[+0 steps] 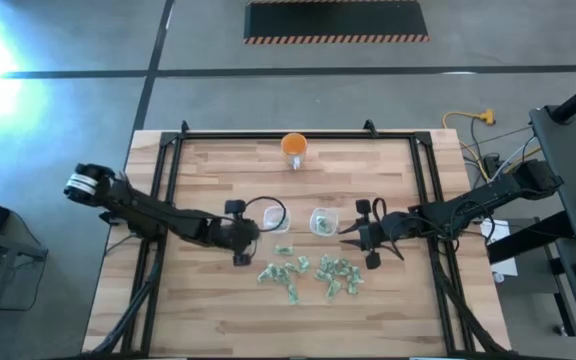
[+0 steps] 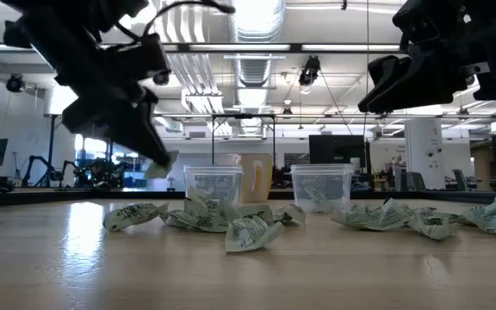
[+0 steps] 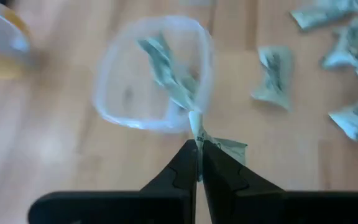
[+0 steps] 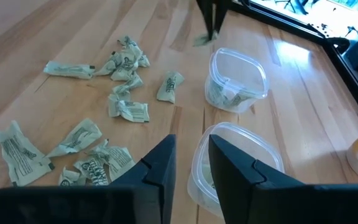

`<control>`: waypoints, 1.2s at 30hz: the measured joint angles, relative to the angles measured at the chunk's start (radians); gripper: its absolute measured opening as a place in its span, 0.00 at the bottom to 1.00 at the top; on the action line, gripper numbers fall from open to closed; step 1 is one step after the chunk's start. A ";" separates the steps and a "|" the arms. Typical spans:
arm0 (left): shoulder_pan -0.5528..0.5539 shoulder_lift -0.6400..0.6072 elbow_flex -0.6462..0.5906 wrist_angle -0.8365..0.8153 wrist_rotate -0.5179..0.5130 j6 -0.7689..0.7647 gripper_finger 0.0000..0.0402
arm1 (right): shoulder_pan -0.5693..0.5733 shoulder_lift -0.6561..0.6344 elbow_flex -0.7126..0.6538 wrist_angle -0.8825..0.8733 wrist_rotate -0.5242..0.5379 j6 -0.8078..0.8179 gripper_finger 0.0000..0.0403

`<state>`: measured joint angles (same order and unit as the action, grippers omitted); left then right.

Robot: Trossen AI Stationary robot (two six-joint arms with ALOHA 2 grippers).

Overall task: Pick and place Stevia / Truvia into bins
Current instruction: Put the green stevia packet into the left transparent container, then put the green stevia packet into the right transparent container

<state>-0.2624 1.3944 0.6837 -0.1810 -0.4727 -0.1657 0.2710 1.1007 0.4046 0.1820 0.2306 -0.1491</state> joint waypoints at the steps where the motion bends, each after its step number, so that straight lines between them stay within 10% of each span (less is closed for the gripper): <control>1: -0.002 -0.015 0.001 0.002 -0.027 0.012 0.00 | 0.000 0.000 0.000 0.000 0.000 0.000 0.21; 21: 0.090 0.078 0.003 0.328 -0.124 0.336 0.02 | -0.001 0.000 0.000 0.008 0.005 -0.008 0.18; 36: 0.091 0.076 0.010 0.331 -0.121 0.329 0.31 | 0.000 0.000 0.000 -0.019 -0.008 0.035 0.18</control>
<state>-0.1710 1.4706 0.6933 0.1496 -0.5941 0.1631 0.2707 1.1007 0.4046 0.1626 0.2228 -0.1139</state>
